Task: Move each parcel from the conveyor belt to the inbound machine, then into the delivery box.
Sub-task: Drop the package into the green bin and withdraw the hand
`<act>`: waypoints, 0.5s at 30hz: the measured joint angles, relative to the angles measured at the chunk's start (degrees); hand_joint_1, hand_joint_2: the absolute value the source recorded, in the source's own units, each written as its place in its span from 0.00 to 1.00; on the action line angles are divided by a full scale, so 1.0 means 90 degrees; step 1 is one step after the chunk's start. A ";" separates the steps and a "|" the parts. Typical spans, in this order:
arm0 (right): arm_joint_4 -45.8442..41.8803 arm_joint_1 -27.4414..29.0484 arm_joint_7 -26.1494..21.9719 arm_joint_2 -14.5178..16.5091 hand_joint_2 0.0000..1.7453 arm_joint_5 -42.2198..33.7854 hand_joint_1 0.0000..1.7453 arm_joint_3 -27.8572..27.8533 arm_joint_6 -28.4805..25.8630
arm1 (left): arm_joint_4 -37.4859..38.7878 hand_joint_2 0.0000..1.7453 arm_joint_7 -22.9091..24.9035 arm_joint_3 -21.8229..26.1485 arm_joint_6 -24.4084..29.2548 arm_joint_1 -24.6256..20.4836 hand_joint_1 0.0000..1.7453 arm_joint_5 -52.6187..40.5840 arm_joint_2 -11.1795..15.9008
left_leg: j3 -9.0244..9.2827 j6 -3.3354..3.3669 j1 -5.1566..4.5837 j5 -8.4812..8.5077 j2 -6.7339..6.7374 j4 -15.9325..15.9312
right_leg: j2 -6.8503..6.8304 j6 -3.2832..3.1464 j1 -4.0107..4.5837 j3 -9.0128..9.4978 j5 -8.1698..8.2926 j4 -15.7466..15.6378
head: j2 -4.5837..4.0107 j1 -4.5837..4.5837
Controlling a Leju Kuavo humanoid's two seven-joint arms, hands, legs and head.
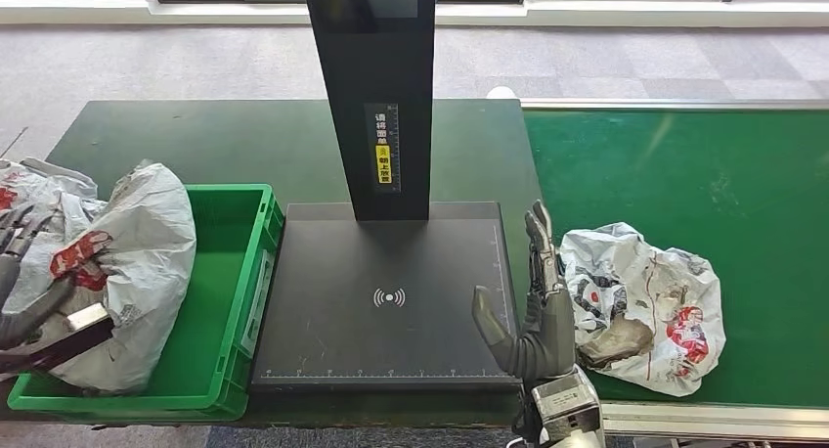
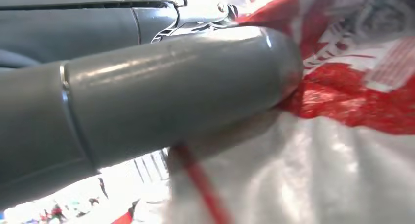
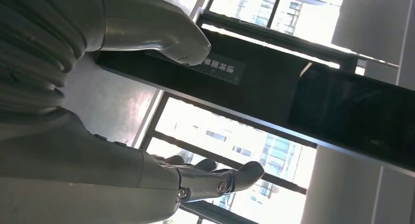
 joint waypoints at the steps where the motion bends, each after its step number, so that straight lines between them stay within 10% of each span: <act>1: -0.0002 0.0025 0.0000 -0.0023 1.00 -0.0023 0.00 -0.0001 -0.0030 | -0.0193 0.00 -0.0079 0.0343 -0.0530 0.0058 0.00 0.0561 0.0285 | -0.0004 -0.0004 0.0016 -0.0002 -0.0002 0.0004 | -0.0004 -0.0006 0.0013 -0.0002 -0.0002 -0.0002 | 0.0000 0.0001; 4: -0.0022 0.0143 0.0000 -0.0092 1.00 -0.0063 0.00 -0.0004 -0.0115 | -0.0598 0.00 0.0189 0.1645 -0.1942 -0.0273 0.00 0.2571 0.1419 | -0.0021 -0.0019 0.0065 -0.0009 -0.0017 0.0025 | -0.0024 -0.0031 0.0055 -0.0013 -0.0005 -0.0014 | 0.0000 0.0005; 8: -0.0056 0.0188 -0.0002 -0.0115 1.00 -0.0010 0.00 -0.0005 -0.0129 | -0.0445 0.00 0.0831 0.2318 -0.0496 -0.1126 0.00 0.3033 0.2168 | 0.0004 -0.0024 0.0042 -0.0010 -0.0015 0.0012 | -0.0025 -0.0041 0.0045 0.0003 -0.0003 -0.0012 | 0.0000 -0.0001; 12: -0.0058 0.0189 -0.0002 -0.0115 1.00 0.0088 0.00 -0.0005 -0.0126 | -0.0228 0.00 0.0748 0.1516 0.1589 -0.1246 0.00 0.1890 0.1711 | 0.0029 -0.0026 0.0032 -0.0008 -0.0023 0.0009 | -0.0030 -0.0041 0.0027 0.0029 -0.0007 -0.0010 | 0.0000 -0.0002; 15: -0.0059 0.0193 -0.0002 -0.0114 1.00 0.0138 0.00 -0.0005 -0.0099 | -0.0049 0.00 0.0820 0.0786 0.2011 -0.1332 0.00 0.1295 0.1254 | 0.0027 -0.0028 0.0040 -0.0005 -0.0026 0.0011 | -0.0031 -0.0042 0.0029 0.0028 -0.0003 -0.0013 | 0.0000 0.0002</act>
